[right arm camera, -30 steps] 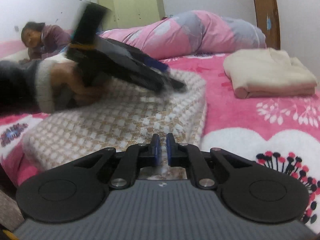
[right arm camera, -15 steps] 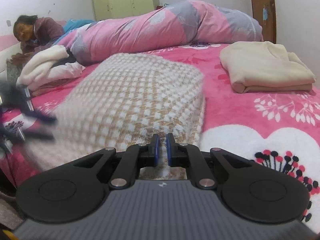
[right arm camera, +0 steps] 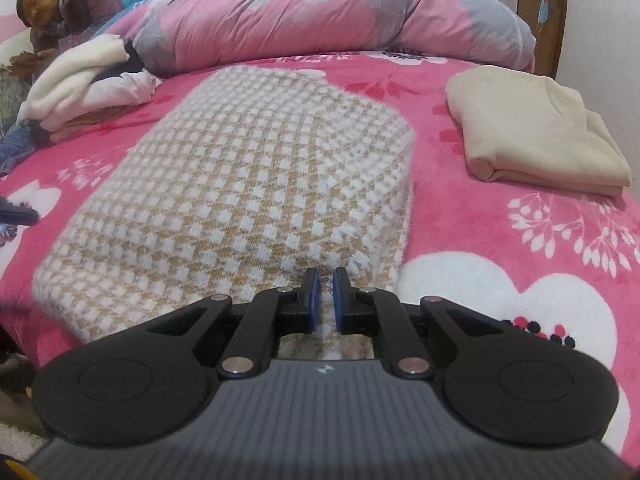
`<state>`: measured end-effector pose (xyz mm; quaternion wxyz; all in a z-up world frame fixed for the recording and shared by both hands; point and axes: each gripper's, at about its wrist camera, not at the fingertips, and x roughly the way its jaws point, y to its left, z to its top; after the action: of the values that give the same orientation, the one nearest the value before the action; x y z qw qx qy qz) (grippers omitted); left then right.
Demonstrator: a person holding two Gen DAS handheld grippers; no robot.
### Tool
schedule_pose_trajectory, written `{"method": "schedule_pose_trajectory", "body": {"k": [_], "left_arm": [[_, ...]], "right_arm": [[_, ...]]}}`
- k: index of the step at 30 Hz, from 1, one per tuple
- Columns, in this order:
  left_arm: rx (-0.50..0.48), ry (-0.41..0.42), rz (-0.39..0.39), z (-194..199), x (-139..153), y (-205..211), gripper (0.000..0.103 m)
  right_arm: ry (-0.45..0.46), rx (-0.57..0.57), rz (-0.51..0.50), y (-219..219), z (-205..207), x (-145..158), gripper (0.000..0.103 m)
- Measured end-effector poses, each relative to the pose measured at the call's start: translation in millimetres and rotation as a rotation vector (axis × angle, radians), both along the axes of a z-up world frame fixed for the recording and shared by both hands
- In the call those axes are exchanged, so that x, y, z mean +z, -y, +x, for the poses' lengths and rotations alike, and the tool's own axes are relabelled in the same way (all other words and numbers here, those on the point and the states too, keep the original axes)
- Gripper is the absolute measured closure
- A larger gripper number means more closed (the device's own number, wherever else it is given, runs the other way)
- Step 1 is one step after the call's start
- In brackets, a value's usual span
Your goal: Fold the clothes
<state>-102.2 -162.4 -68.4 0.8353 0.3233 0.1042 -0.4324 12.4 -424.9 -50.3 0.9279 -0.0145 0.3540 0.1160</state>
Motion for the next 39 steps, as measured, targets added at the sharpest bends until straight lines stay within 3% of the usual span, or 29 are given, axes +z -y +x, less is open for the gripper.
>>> {"method": "schedule_pose_trajectory", "body": {"k": [4,9,11,13,16,19,22,25,29,31,33,34,36,39], "left_arm": [[0.157,0.159,0.020,-8.0,-34.4,26.2,0.023],[0.289,0.083,-0.070,21.9,-39.7,38.8,0.028],[0.305,0.115,-0.068,24.4,-42.8,41.0,0.029],[0.325,0.176,-0.055,24.3,-46.6,39.5,0.039],[0.400,0.081,-0.117,37.2,-36.0,5.5,0.038],[0.414,0.029,-0.134,44.8,-42.6,-8.9,0.038],[0.349,0.040,-0.170,33.2,-37.2,-0.3,0.045],[0.336,0.114,-0.161,28.0,-36.3,-0.5,0.043],[0.378,-0.151,-0.269,62.0,-41.2,-42.4,0.040],[0.354,-0.068,-0.245,45.3,-33.7,-33.8,0.048],[0.344,-0.002,-0.216,34.9,-31.7,-27.0,0.047],[0.354,-0.002,-0.206,37.5,-36.1,-27.6,0.041],[0.390,-0.150,-0.257,56.1,-44.2,-43.3,0.036],[0.405,-0.137,-0.246,49.0,-38.2,-38.0,0.037]], "right_arm": [[0.012,-0.026,0.033,2.7,-3.1,-1.4,0.098],[0.013,-0.036,0.024,0.7,-3.0,-1.1,0.098],[0.012,-0.042,0.017,-1.0,-3.0,-0.8,0.098],[0.011,-0.045,0.015,-1.9,-3.3,-0.7,0.098],[0.008,-0.029,0.036,-2.1,-4.2,0.2,0.098],[0.005,0.005,0.070,-4.4,-5.8,0.1,0.098],[0.005,-0.018,0.040,-8.3,-5.0,-0.8,0.098],[0.000,-0.036,0.046,-6.3,-3.7,-1.9,0.098],[0.011,-0.006,0.077,-6.7,-6.2,-2.9,0.098],[0.011,-0.006,0.080,-6.5,-6.2,-3.8,0.098],[0.011,-0.018,0.072,-5.9,-5.7,-4.8,0.098],[0.009,-0.025,0.078,-3.8,-5.1,-5.9,0.098],[0.016,-0.016,0.099,-2.8,-6.9,-6.8,0.098],[0.025,-0.012,0.105,-3.6,-8.8,-7.7,0.098]]}}
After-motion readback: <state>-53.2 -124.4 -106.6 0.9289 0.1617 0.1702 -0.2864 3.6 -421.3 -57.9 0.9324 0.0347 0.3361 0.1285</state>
